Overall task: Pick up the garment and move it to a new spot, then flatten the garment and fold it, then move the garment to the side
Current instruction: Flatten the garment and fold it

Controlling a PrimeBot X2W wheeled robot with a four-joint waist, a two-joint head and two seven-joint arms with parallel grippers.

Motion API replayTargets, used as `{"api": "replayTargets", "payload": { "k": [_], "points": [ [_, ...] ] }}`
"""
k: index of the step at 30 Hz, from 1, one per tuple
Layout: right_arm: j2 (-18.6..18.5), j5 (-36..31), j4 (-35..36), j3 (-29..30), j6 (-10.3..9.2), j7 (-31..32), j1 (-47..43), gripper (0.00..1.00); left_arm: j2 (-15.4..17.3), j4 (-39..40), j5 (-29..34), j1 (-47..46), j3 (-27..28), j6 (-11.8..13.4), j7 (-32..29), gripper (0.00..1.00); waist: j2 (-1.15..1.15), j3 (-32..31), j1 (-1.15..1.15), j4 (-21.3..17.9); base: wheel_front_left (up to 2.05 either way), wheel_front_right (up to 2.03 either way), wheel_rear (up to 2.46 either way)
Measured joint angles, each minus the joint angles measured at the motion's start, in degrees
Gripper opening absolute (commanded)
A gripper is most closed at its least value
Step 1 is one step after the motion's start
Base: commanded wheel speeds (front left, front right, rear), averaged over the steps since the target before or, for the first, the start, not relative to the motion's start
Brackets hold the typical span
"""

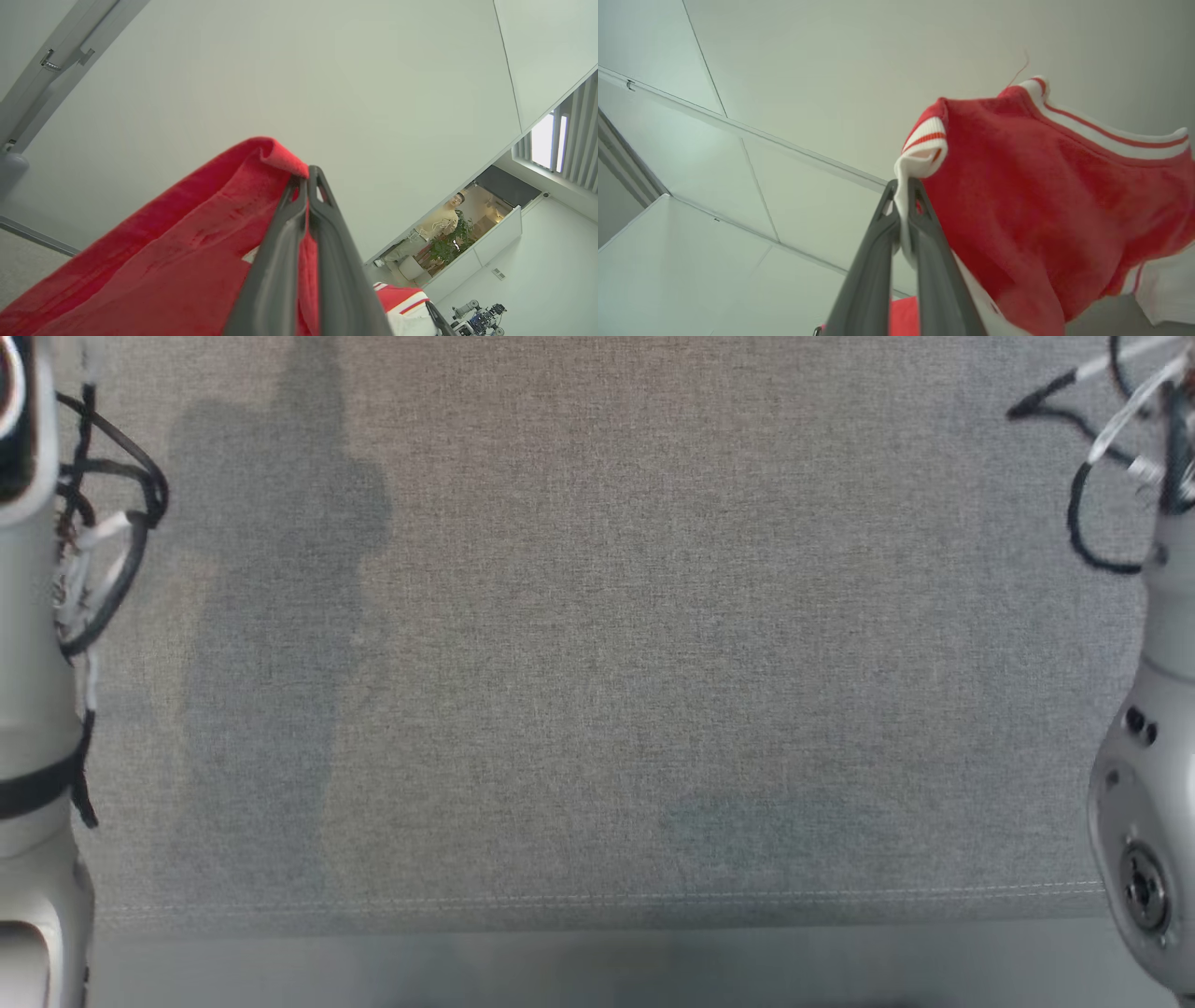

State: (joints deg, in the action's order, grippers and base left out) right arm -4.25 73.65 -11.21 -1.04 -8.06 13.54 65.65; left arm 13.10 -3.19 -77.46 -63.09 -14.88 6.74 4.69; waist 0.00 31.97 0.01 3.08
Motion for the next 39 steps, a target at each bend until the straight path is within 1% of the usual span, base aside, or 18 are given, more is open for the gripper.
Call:
{"api": "replayTargets", "payload": {
  "k": [2,4,7,8,9,11,14,18,19,22,26,28,31,33,35,36,39],
  "points": [
    [0.2,0.8,-0.5,-0.1,0.88,1.0,-5.2,0.0,-0.4,-0.8,0.0,3.3,-0.3,-1.3,0.9,0.0,0.0,-0.2,0.0,0.1,0.0,0.0,0.0],
    [0.2,2.2,-0.6,0.3,1.0,1.8,-11.0,0.0,-0.2,-1.3,0.0,8.1,-0.8,-2.5,0.9,0.0,0.0,-0.8,0.0,0.3,0.0,0.0,0.0],
    [0.3,5.0,0.0,1.9,1.0,2.2,-16.9,0.0,0.7,-1.4,-0.8,14.6,-0.7,-3.2,1.0,0.0,0.0,-1.9,0.0,0.5,0.0,0.0,0.0],
    [0.3,5.0,0.0,1.9,1.0,2.2,-16.9,0.0,0.7,-1.4,-0.8,14.6,-0.7,-3.2,1.0,0.0,0.0,-1.9,0.0,0.5,0.0,0.0,0.0],
    [0.5,5.7,0.4,2.8,0.99,2.1,-18.5,0.0,1.1,-1.5,-1.0,16.7,-0.3,-3.4,1.4,0.0,0.0,-2.3,0.0,0.5,0.0,0.0,0.0],
    [0.5,6.9,1.1,4.2,1.68,2.1,-22.0,0.0,1.7,-1.9,-1.1,21.1,-0.1,-4.3,2.2,0.0,0.0,-3.1,0.0,0.5,0.0,0.0,0.0],
    [0.7,8.0,1.1,6.3,1.92,1.6,-28.4,0.0,1.9,-2.3,-2.8,28.5,0.7,-5.3,3.2,0.0,0.0,-4.7,0.0,0.4,0.0,0.0,0.0],
    [1.2,9.3,1.3,7.3,1.85,1.6,-35.6,0.0,2.1,-1.6,-4.2,35.9,1.3,-5.8,3.5,0.0,0.0,-7.4,-0.01,0.2,0.0,0.0,0.0],
    [1.6,10.2,1.7,7.7,1.82,1.6,-38.9,0.0,1.9,-0.6,-5.1,39.2,1.4,-5.9,3.9,0.0,0.0,-8.9,-0.01,0.0,0.0,0.0,0.0],
    [1.9,11.4,2.6,8.6,1.42,1.6,-43.4,0.0,1.0,1.3,-7.3,43.9,1.5,-6.0,4.4,0.0,0.0,-11.0,-0.01,-0.3,0.0,0.0,0.0],
    [2.0,11.7,4.1,9.2,1.36,1.6,-49.3,0.0,-0.1,3.4,-8.0,49.6,1.2,-5.9,4.5,0.0,0.0,-13.6,-0.01,-0.6,0.0,0.0,0.0],
    [2.0,11.8,5.0,9.3,0.96,1.6,-52.2,0.0,0.2,3.9,-7.9,52.4,0.5,-5.8,4.5,0.0,0.0,-14.7,-0.01,-0.7,0.0,0.0,0.0],
    [2.2,11.5,6.4,9.2,0.96,1.6,-56.7,0.0,0.6,3.9,-7.1,56.6,-0.1,-5.2,5.3,0.0,0.0,-16.2,-0.01,-0.8,0.0,0.0,0.0],
    [2.3,11.0,7.1,8.9,0.96,1.6,-59.5,0.0,1.8,4.0,-5.7,59.1,-0.2,-4.6,5.9,0.0,0.0,-17.1,-0.01,-0.7,0.0,0.0,0.0],
    [2.6,9.7,7.6,8.3,0.96,1.0,-62.2,0.0,2.7,4.6,-5.1,61.0,0.1,-4.6,6.1,0.0,0.0,-17.7,-0.01,-0.7,0.0,0.0,0.0],
    [2.6,9.3,8.0,7.6,0.93,1.0,-64.6,0.0,2.7,6.1,-5.1,62.5,0.7,-4.6,6.6,0.0,0.0,-18.2,-0.01,-0.8,0.0,0.0,0.0],
    [2.8,8.5,8.4,6.9,0.92,0.4,-67.8,0.0,2.7,8.0,-5.1,64.3,1.7,-4.3,7.0,0.0,0.0,-18.7,-0.01,-1.1,0.0,0.0,0.0]
  ]
}}
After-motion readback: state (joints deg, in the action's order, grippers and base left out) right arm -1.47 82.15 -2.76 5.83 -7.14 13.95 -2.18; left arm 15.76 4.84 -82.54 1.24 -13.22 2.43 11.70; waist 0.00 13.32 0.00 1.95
